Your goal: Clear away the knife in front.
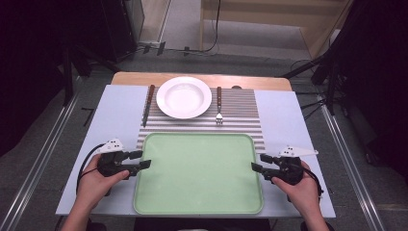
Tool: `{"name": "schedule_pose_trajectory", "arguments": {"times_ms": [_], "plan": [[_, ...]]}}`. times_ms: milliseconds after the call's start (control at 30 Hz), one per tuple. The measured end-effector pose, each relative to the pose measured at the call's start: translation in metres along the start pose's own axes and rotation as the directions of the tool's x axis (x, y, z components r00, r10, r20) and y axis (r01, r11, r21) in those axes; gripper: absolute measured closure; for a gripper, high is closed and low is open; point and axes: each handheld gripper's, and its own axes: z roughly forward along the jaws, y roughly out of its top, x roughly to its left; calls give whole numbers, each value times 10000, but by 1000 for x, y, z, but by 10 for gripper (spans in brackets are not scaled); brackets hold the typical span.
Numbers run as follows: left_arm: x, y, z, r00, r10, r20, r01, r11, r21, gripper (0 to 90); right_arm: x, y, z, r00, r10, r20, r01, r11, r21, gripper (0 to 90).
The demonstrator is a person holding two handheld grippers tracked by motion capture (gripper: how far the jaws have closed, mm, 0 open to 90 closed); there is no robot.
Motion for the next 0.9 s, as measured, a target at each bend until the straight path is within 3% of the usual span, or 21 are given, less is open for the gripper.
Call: {"name": "schedule_pose_trajectory", "arguments": {"times_ms": [100, 267, 467, 500, 900], "plan": [[1, -1, 1, 10000, 36, 70, -36, 10000, -83, 372, 2, 0, 0, 9999, 13, -165, -13, 10000, 56, 415], [1, 1, 3, 9991, -267, 315, 275, 9993, -260, 328, 1, -1, 1, 9999, -66, -87, 66, 10000, 59, 415], [0, 1, 2, 9998, 133, 140, -132, 9999, -110, 328, 3, -2, 0, 9999, -96, -112, 97, 9999, 80, 400], [0, 1, 2, 9995, 88, 296, -84, 9999, -133, 328, 3, -2, 0, 9998, -133, -116, 135, 9999, 92, 400], [0, 1, -1, 9997, 150, 184, -148, 9998, -115, 305, 3, -3, 0, 9987, -510, -49, 510, 9987, 95, 358]]}}
